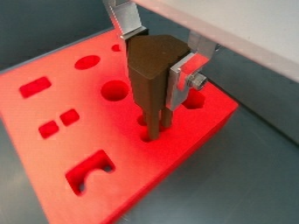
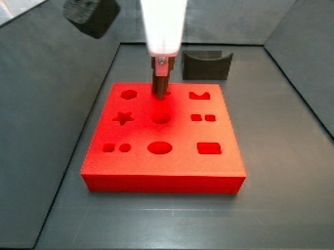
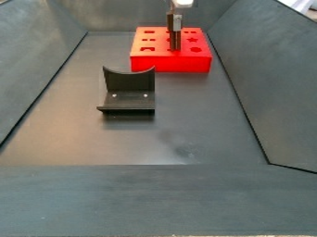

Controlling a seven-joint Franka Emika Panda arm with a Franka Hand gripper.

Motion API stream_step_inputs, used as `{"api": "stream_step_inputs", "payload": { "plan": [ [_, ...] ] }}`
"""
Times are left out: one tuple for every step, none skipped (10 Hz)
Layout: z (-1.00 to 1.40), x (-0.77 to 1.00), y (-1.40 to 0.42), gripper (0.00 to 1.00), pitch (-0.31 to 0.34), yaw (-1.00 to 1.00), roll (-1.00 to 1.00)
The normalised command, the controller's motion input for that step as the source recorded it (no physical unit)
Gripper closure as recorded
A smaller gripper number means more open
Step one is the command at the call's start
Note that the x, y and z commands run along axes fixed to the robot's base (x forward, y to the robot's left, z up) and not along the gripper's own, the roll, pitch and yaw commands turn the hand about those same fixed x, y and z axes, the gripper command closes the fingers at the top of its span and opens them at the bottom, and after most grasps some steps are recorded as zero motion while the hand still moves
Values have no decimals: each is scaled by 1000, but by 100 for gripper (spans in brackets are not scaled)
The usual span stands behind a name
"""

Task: Pick up the 3 prong object. Move up. Move to above the board. Insert the 3 prong object.
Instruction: Insert the 3 prong object.

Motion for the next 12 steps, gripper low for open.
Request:
{"api": "stream_step_inputs", "payload": {
  "plan": [
    [-226, 0, -66, 100, -236, -880, -206],
    [-60, 0, 0, 100, 0, 0, 0],
    [-291, 0, 0, 100, -51, 11, 0],
    [-377, 0, 0, 100, -70, 11, 0],
    [-320, 0, 0, 100, -69, 0, 0],
    [-320, 0, 0, 100, -47, 0, 1],
    [-349, 0, 0, 100, -39, 0, 17],
    [0, -3, 26, 100, -26, 0, -14],
    [0, 9, 0, 100, 19, 0, 0],
    [0, -54, 0, 100, 0, -31, 0],
    [0, 0, 0, 100, 0, -26, 9],
    [0, 0, 0, 100, 0, 0, 0]
  ]
}}
